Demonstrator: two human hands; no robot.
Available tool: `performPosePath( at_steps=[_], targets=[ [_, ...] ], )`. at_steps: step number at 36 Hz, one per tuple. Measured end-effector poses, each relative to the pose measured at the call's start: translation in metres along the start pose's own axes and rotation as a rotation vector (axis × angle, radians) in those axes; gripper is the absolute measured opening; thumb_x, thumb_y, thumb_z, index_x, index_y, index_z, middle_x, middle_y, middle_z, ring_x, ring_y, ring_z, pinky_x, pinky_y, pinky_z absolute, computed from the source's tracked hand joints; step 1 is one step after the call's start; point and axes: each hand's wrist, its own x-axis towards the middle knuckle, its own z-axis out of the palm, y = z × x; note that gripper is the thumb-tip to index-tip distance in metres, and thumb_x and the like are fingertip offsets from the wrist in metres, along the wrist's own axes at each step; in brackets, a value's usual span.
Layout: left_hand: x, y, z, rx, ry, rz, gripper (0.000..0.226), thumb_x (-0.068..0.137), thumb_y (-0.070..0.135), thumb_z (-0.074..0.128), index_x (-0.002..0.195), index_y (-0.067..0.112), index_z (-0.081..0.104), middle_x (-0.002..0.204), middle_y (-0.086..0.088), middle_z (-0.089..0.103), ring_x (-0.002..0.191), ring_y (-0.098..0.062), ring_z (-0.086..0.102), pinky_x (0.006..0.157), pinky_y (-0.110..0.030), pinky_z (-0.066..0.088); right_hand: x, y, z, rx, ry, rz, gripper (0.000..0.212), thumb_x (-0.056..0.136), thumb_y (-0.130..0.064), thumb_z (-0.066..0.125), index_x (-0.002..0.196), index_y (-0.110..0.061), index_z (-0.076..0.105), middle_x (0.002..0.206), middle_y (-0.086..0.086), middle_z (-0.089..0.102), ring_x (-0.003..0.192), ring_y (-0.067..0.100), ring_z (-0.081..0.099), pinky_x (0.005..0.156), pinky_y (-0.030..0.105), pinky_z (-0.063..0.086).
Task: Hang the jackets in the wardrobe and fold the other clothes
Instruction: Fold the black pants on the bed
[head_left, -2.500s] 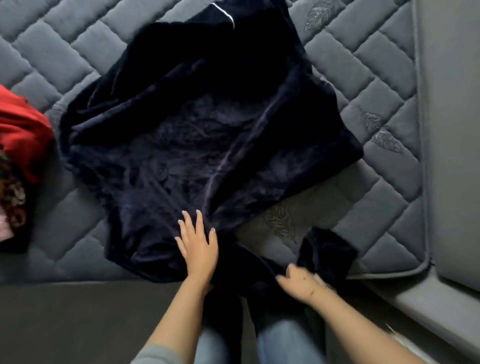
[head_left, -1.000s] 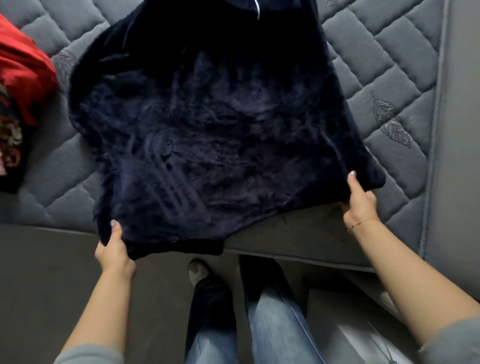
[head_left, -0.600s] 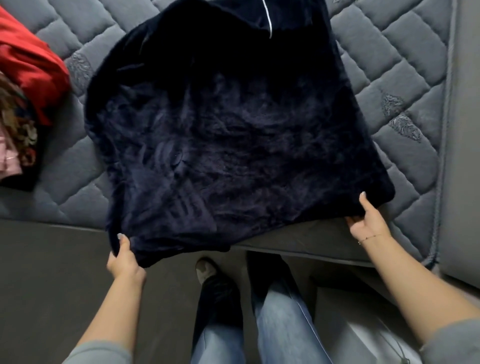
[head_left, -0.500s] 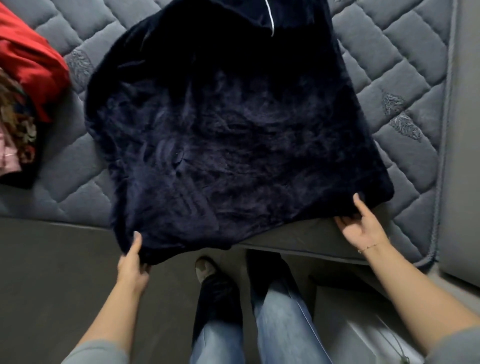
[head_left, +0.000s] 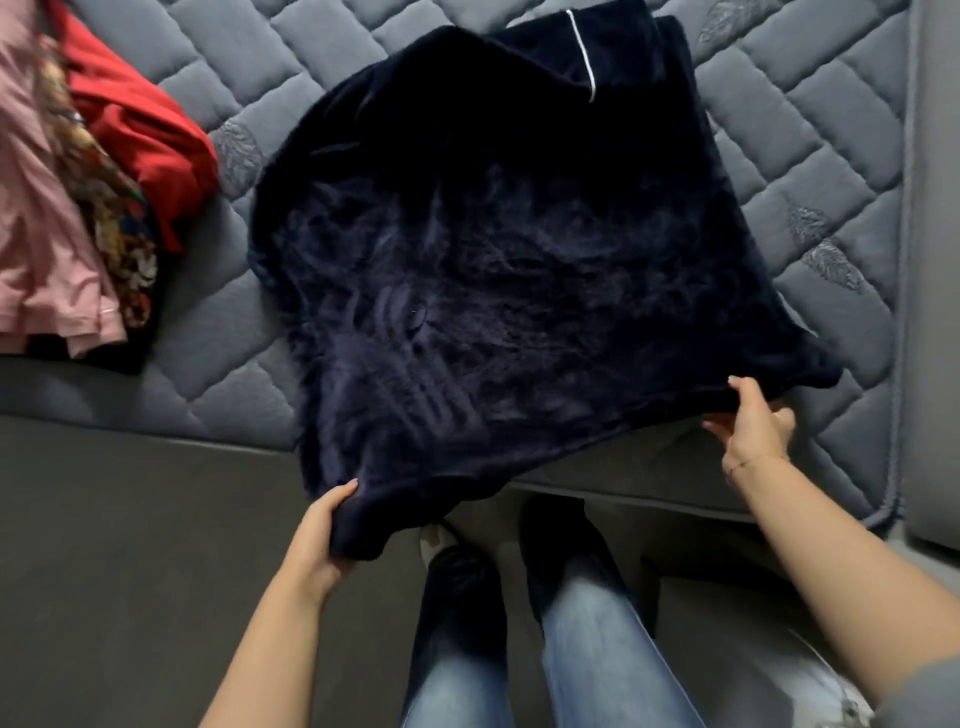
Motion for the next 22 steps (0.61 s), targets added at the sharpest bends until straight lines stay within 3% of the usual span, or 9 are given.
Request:
performPosePath(
  at_steps=[3,6,12,14,15,17,18,20,22],
  targets=[
    [-0.015,0.031,0.004,-0.112,-0.073,-0.096,0.018,0.081,0.026,0.061,0.093,0.014,0.068,0.073,-0.007,0.071,0.059,-0.025,0.067,0.058,-0.032,0.052,-0.015,-0.025,0.012,0.09,-0.044,-0.009,0.033,0.085,-0.024,0.069,0.107,-0.014,0.046,0.094,-0.001,0.06,0.067,0.012,0.064,0.05,0.025,0.053],
    [-0.028,0.064,0.009,-0.201,-0.085,-0.141,0.011,0.083,0.025,0.059,0.088,0.018,0.067,0.064,-0.002,0.07,0.052,-0.018,0.067,0.049,-0.027,0.054,-0.019,-0.049,0.029,0.134,-0.074,-0.014,0.023,0.086,-0.019,0.069,0.087,-0.018,0.046,0.089,-0.002,0.058,0.056,0.008,0.062,0.047,0.024,0.054],
    [-0.018,0.137,0.039,-0.499,-0.063,-0.011,0.014,0.063,0.01,0.049,0.07,0.022,0.05,0.044,0.008,0.054,0.039,-0.003,0.052,0.043,-0.009,0.041,-0.003,-0.093,0.091,0.128,-0.181,0.008,0.016,0.088,-0.009,0.063,0.08,-0.011,0.049,0.081,0.006,0.058,0.048,0.016,0.062,0.045,0.024,0.053],
    [-0.009,0.157,0.052,-0.585,-0.07,0.024,0.006,0.077,0.014,0.052,0.078,0.02,0.054,0.061,0.005,0.061,0.052,-0.005,0.057,0.048,-0.014,0.045,0.006,-0.102,0.115,0.095,-0.284,0.061,0.008,0.091,-0.009,0.057,0.085,-0.01,0.052,0.087,0.011,0.06,0.054,0.017,0.067,0.054,0.026,0.056],
    [-0.003,0.163,0.06,-0.624,-0.092,0.048,0.007,0.088,0.019,0.052,0.089,0.017,0.058,0.078,0.002,0.065,0.066,-0.007,0.061,0.058,-0.018,0.05,0.01,-0.103,0.125,0.079,-0.368,0.113,0.003,0.094,-0.01,0.053,0.096,-0.009,0.054,0.098,0.014,0.06,0.072,0.02,0.071,0.066,0.029,0.058],
    [0.006,0.171,0.077,-0.648,-0.123,0.087,0.03,0.097,0.029,0.05,0.119,0.01,0.058,0.114,-0.005,0.064,0.098,-0.015,0.064,0.084,-0.022,0.051,0.021,-0.1,0.137,0.003,-0.487,0.224,0.032,0.096,-0.016,0.048,0.127,-0.01,0.049,0.129,0.019,0.049,0.121,0.026,0.054,0.099,0.037,0.047],
    [0.006,0.174,0.088,-0.594,-0.13,0.13,0.038,0.097,0.028,0.052,0.129,0.008,0.054,0.124,-0.008,0.062,0.108,-0.017,0.063,0.09,-0.024,0.05,0.023,-0.098,0.14,-0.037,-0.511,0.245,0.041,0.097,-0.018,0.048,0.136,-0.009,0.044,0.139,0.018,0.042,0.133,0.026,0.043,0.107,0.04,0.039],
    [0.005,0.169,0.114,-0.311,-0.053,0.268,0.049,0.094,0.024,0.059,0.138,0.005,0.047,0.128,-0.009,0.06,0.107,-0.017,0.066,0.089,-0.028,0.054,0.029,-0.091,0.141,-0.082,-0.523,0.201,0.041,0.097,-0.014,0.048,0.137,-0.006,0.044,0.138,0.015,0.045,0.135,0.025,0.041,0.105,0.039,0.039],
    [-0.001,0.152,0.14,0.17,0.224,0.406,0.083,0.086,0.025,0.071,0.15,0.005,0.022,0.149,-0.016,0.037,0.128,-0.026,0.05,0.106,-0.038,0.042,0.033,-0.082,0.13,-0.142,-0.488,0.065,0.034,0.097,-0.006,0.047,0.131,-0.005,0.051,0.123,0.011,0.054,0.124,0.023,0.051,0.095,0.033,0.047]
  ],
)
